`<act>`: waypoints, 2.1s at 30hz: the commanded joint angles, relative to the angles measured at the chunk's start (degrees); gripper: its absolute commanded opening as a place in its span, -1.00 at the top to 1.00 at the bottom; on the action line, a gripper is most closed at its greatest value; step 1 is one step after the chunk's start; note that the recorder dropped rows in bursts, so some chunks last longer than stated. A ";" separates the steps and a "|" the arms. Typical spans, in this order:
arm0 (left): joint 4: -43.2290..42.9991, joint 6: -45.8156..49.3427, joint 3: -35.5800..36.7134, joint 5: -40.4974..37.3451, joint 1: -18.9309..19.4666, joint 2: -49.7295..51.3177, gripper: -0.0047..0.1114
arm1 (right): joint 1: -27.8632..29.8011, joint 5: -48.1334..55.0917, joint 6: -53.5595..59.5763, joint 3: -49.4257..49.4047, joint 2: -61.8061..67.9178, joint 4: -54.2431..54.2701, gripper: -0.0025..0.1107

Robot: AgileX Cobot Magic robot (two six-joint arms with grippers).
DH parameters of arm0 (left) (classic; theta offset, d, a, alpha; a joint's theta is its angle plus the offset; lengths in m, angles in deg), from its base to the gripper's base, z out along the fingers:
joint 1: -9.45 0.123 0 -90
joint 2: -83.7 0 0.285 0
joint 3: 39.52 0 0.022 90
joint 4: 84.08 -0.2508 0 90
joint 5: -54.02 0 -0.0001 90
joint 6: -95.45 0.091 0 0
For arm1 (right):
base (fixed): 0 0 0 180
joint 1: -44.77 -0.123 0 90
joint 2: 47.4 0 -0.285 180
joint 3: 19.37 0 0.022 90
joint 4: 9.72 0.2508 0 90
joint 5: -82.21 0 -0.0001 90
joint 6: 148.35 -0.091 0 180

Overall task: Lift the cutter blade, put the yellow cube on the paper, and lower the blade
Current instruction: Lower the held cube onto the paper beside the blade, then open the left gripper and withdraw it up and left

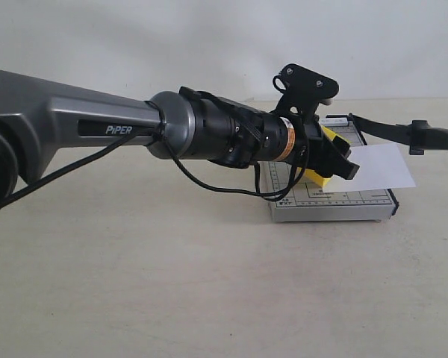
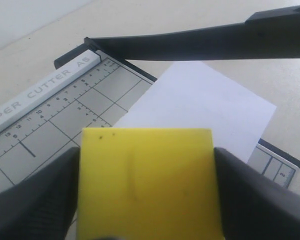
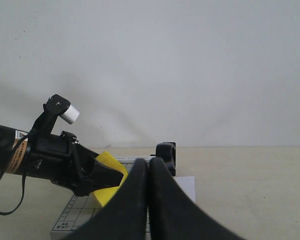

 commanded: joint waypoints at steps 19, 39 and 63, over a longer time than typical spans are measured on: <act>-0.07 0.25 -0.35 -1.83 0.01 -0.28 -0.07 | 0.11 -0.35 0.07 0.05 -0.36 0.15 0.96; -0.07 0.25 -2.90 0.59 0.01 -0.61 -0.27 | 0.11 -0.35 0.07 0.05 -0.36 0.15 0.96; -0.07 0.25 1.93 -9.93 -0.11 -13.93 -0.40 | 0.11 -0.35 0.07 0.05 -0.36 0.15 0.96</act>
